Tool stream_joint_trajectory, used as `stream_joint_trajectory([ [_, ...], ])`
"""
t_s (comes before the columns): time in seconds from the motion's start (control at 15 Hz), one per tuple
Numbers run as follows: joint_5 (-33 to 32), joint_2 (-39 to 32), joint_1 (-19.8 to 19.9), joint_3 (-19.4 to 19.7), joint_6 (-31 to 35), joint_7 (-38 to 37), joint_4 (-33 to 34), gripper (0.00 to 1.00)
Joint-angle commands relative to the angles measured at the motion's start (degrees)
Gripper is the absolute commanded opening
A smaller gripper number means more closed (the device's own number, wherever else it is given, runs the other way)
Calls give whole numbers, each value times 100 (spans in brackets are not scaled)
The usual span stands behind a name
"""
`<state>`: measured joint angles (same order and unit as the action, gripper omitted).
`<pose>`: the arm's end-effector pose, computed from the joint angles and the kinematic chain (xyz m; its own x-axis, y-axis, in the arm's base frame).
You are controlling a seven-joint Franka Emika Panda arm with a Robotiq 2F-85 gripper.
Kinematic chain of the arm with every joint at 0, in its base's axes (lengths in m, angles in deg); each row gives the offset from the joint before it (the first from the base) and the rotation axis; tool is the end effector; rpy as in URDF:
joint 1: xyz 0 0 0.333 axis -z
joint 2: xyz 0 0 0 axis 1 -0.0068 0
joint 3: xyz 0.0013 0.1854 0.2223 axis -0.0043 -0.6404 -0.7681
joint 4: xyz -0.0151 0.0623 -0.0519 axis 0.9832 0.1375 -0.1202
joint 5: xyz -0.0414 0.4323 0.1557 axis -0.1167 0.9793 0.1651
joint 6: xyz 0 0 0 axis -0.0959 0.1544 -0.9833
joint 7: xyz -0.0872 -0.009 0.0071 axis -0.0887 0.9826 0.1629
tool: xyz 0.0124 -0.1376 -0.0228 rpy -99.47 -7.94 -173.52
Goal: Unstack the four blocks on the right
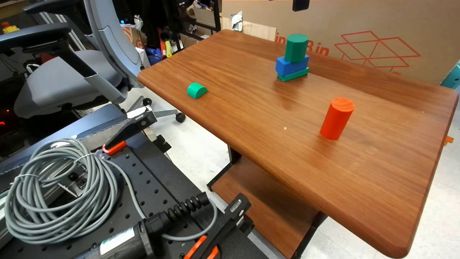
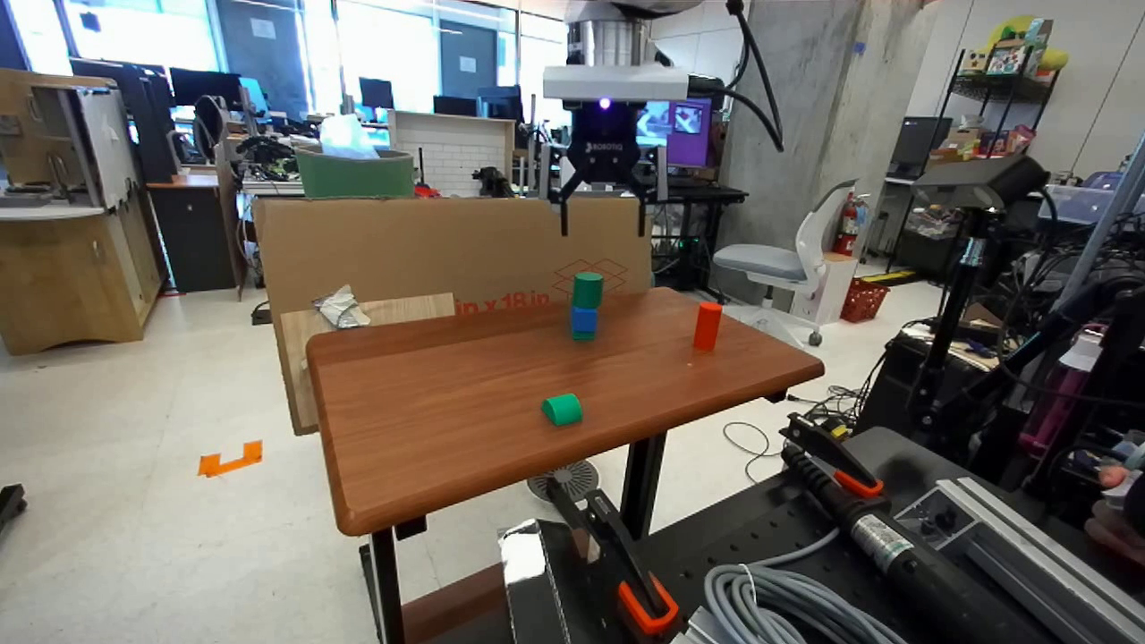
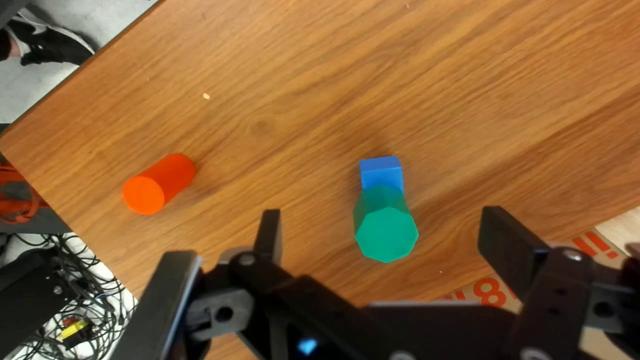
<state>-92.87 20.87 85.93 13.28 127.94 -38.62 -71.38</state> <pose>0.6504 0.0085 0.1990 0.8631 -0.5047 0.0201 -0.5043 -0.8588 0.0901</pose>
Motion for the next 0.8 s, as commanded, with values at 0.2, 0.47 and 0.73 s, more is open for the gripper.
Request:
stream_joint_trajectory([
  [0.2,-97,-500,-118,182,410,-125,129,100],
  [0.47,-149,-721,-162,252,533,-156,210,100],
  [0.73,-150,-941,-200,318,700,-153,364,100],
])
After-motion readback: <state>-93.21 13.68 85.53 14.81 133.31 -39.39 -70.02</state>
